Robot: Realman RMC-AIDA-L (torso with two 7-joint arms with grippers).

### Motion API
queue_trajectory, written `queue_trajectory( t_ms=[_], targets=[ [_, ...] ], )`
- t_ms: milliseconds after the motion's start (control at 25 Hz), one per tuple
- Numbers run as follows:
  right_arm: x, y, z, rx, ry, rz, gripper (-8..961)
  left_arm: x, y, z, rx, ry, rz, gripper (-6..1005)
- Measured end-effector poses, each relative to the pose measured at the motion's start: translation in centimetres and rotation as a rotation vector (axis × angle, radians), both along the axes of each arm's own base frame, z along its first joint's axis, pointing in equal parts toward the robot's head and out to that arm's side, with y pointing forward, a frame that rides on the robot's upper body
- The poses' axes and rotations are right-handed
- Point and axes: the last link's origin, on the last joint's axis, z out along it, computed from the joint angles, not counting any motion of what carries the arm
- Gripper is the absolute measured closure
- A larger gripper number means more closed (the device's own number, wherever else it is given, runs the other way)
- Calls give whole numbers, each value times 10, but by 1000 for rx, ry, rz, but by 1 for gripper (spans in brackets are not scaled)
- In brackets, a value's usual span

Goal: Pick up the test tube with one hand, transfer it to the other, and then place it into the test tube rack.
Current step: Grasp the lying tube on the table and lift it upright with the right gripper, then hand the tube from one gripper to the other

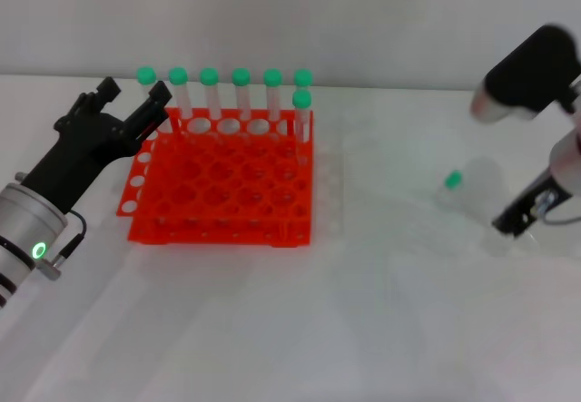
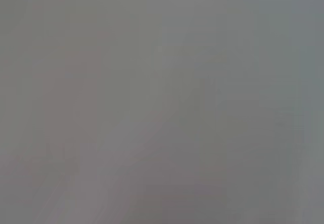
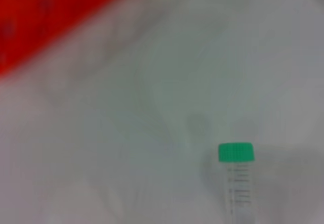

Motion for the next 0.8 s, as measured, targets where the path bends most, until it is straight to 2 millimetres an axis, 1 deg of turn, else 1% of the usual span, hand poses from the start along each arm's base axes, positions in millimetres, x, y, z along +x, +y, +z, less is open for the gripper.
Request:
queue_trajectory(
  t_ms=[160, 280, 400, 480, 560, 680, 800],
  targets=[
    [-3, -2, 16, 89, 127, 64, 763, 9, 4, -4, -55, -11, -34, 125],
    [-1, -3, 22, 136, 196, 105, 763, 17, 6, -7, -98, -11, -69, 125],
    [4, -4, 23, 184, 269, 148, 763, 30, 10, -12, -166, 4, -124, 125],
    [6, -5, 25, 235, 384, 216, 763, 40, 13, -17, -214, 12, -159, 124],
    [6, -6, 25, 249, 422, 260, 762, 48, 17, -22, -258, 12, -181, 124],
    [3, -12, 20, 268, 499, 359, 762, 60, 21, -29, -333, 12, -209, 124],
    [9, -19, 13, 295, 556, 412, 762, 73, 25, -37, -389, 24, -240, 124]
  ],
)
